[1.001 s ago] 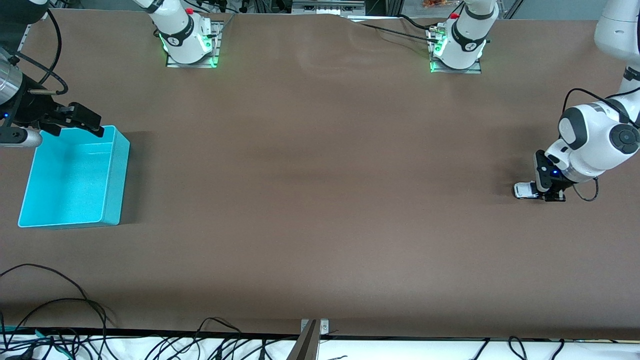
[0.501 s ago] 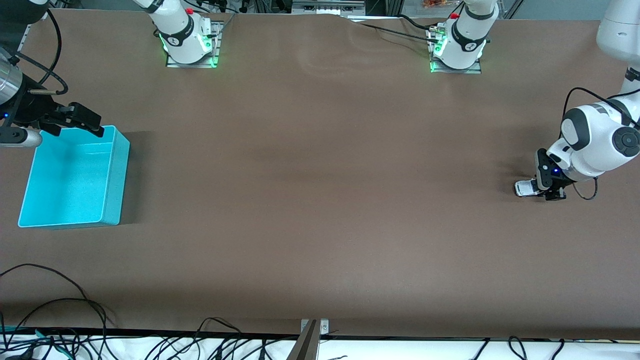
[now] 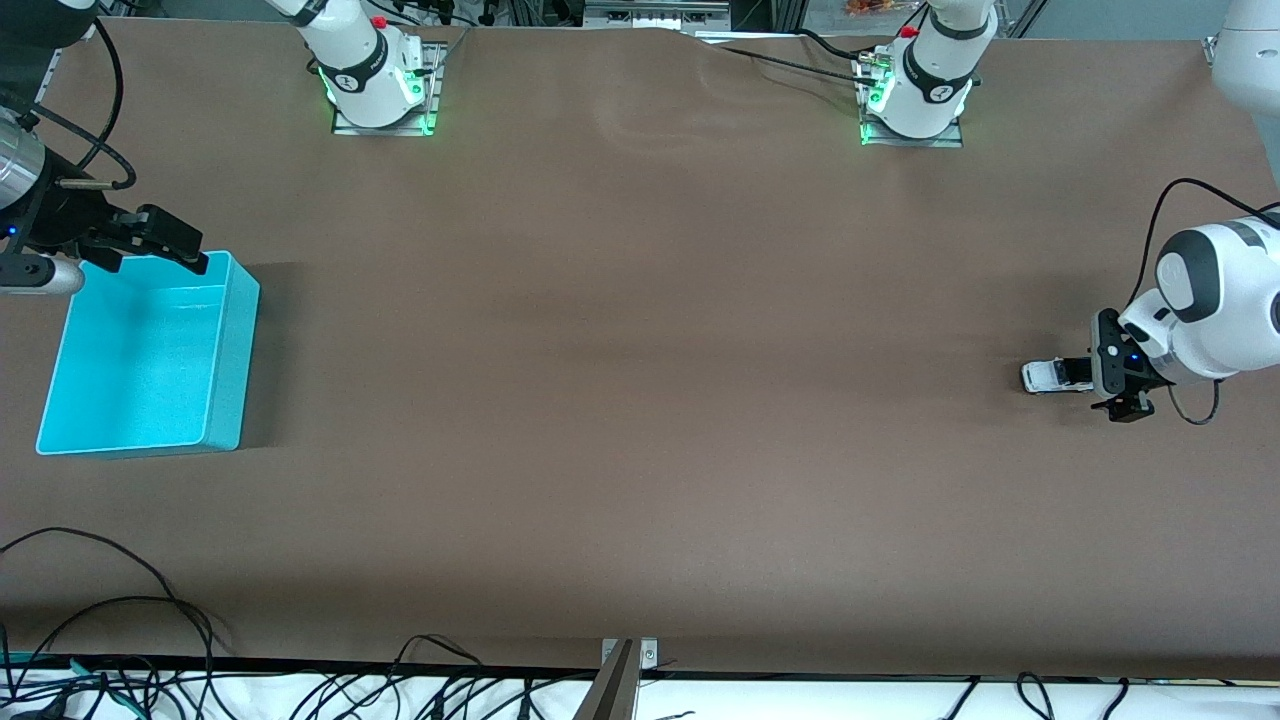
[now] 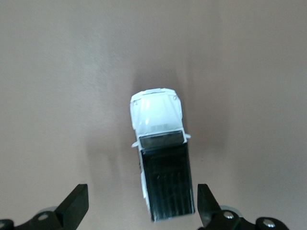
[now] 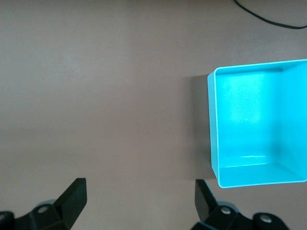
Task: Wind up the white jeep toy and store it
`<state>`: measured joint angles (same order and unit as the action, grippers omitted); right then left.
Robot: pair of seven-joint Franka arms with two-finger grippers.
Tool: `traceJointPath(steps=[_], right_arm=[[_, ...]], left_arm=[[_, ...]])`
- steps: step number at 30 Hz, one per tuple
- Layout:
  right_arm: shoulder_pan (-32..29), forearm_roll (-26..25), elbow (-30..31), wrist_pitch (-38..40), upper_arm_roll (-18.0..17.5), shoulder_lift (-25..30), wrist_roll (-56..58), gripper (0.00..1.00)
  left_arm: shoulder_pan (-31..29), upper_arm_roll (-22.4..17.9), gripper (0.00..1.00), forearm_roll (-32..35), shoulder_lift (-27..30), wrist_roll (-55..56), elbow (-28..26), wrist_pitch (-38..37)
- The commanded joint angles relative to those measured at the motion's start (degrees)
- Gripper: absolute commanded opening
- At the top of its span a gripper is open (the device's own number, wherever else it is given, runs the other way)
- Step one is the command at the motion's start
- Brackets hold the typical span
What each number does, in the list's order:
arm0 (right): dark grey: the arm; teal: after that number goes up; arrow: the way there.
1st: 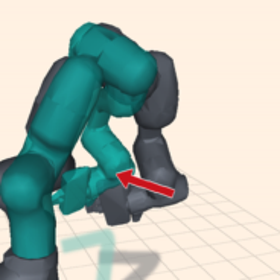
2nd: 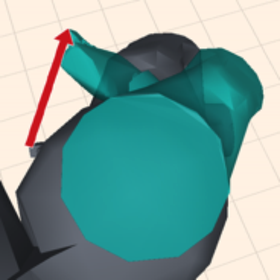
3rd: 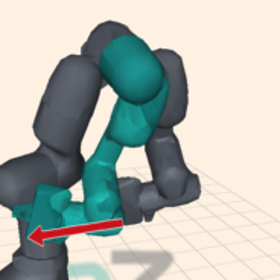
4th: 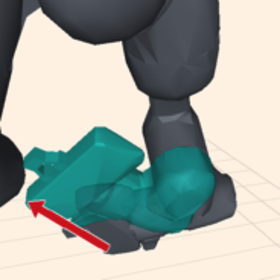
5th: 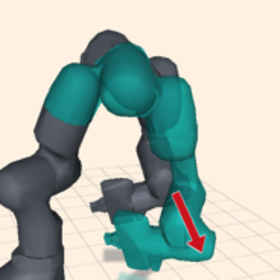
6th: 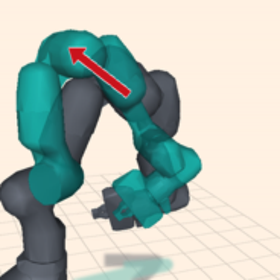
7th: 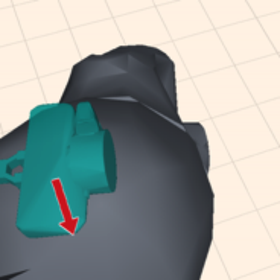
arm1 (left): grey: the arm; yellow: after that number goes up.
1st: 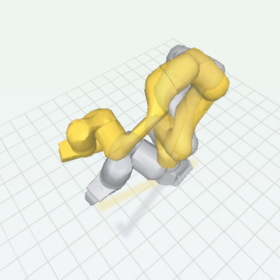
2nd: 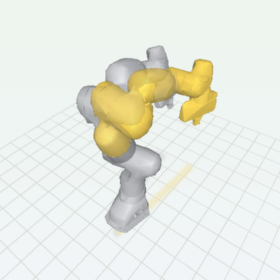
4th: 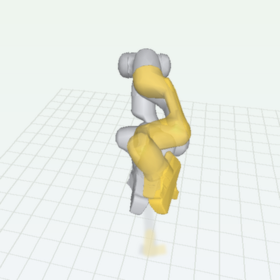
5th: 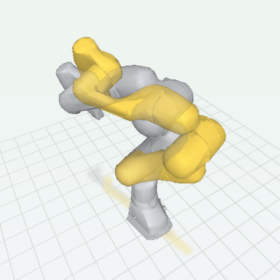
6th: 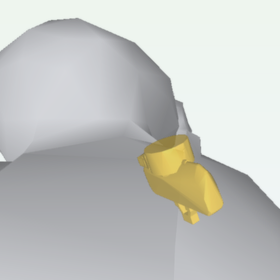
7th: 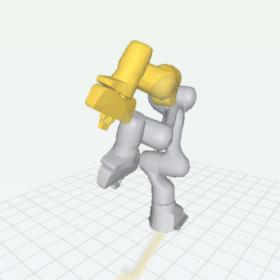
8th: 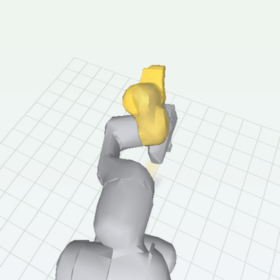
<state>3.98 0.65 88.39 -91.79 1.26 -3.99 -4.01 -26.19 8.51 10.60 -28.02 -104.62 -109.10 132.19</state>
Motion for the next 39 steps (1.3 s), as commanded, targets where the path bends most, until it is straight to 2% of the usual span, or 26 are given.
traceJointPath(steps=[1,6,25,32,39], right_arm=[[-0.3,1.1,-1.7,1.3,0.1,-0.7,0.4,1.00],[-0.3,1.1,-1.7,1.3,0.1,-0.7,0.4,1.00],[-0.3,1.1,-1.7,1.3,0.1,-0.7,0.5,1.00],[-0.3,1.1,-1.6,1.3,0.1,-0.7,0.5,1.00],[-0.3,1.1,-1.7,1.3,0.1,-0.7,0.4,1.00]], left_arm=[[-0.1,2.1,1.00,0.9,0.5,3.5,2.6,-4.8],[-0.1,3.7,1.00,0.9,0.5,9.4,6.3,-10.8],[0.0,14.2,1.00,1.3,0.5,36.6,20.2,-37.4],[0.0,19.0,1.00,1.3,1.5,47.2,23.0,-42.9],[0.0,24.2,1.00,1.2,5.1,60.7,23.1,-47.0]])
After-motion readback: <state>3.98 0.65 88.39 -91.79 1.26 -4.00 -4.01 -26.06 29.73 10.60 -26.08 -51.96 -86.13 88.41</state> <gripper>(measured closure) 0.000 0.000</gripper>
